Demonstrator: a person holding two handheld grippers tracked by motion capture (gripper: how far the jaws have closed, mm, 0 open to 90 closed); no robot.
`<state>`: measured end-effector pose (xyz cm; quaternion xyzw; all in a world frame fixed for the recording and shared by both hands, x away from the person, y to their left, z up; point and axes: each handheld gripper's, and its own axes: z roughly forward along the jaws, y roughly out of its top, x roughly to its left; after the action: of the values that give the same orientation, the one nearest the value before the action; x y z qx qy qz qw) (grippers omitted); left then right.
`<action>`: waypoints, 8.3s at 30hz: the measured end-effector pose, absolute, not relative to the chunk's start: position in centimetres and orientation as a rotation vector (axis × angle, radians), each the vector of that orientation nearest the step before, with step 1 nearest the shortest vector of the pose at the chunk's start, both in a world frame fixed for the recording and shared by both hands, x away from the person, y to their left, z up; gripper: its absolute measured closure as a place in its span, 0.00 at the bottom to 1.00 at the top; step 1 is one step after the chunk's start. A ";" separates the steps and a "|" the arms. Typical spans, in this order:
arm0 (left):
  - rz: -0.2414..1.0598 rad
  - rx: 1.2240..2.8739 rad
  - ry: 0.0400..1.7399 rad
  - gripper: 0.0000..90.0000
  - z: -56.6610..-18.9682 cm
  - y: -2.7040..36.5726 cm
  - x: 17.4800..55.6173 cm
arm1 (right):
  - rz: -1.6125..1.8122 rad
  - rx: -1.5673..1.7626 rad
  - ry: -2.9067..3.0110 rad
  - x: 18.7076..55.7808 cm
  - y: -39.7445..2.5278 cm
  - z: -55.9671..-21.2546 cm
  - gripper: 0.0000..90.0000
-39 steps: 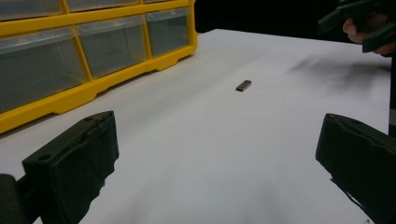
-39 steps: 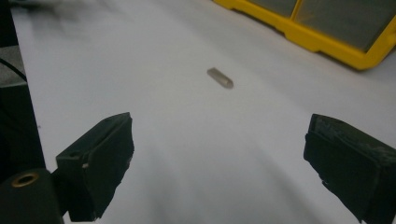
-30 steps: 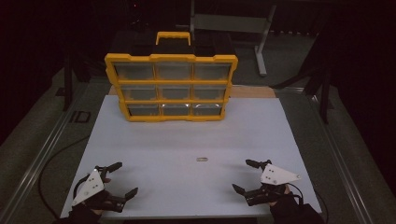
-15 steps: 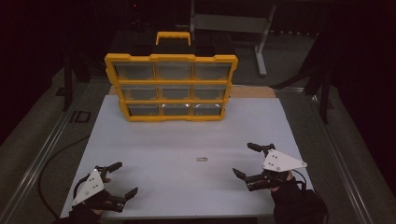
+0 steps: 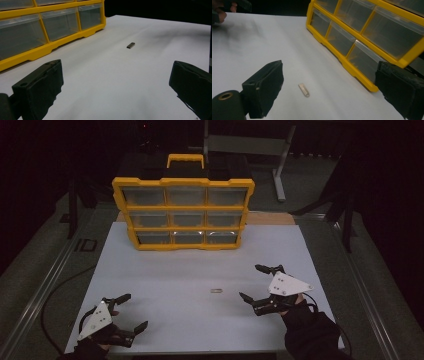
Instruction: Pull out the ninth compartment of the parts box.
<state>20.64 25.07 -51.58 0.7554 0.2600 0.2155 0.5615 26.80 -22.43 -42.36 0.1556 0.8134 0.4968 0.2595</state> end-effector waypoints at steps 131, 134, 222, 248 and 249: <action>0.507 1.753 0.600 0.00 -51.5 25.4 20.4 | 0.220 -0.124 1.953 41.6 -6.4 -49.3 0.46; 0.507 1.753 0.597 0.00 -51.5 25.4 20.4 | 0.195 -0.119 1.946 41.7 -6.3 -49.3 0.52; 0.507 1.766 0.592 0.00 -51.7 25.1 20.7 | 0.089 -0.129 1.971 41.8 -5.3 -48.8 0.85; 0.516 1.774 0.589 0.00 -51.6 25.0 20.7 | 0.116 -0.160 1.965 39.0 -6.0 -48.8 0.85; 0.516 1.775 0.589 0.00 -51.6 25.0 20.7 | 0.122 -0.146 1.979 38.8 -6.0 -48.8 0.85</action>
<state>20.66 25.03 -51.63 0.7546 0.2505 0.2194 0.5654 38.81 -5.97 -48.84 -0.0615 0.8345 0.0513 0.5452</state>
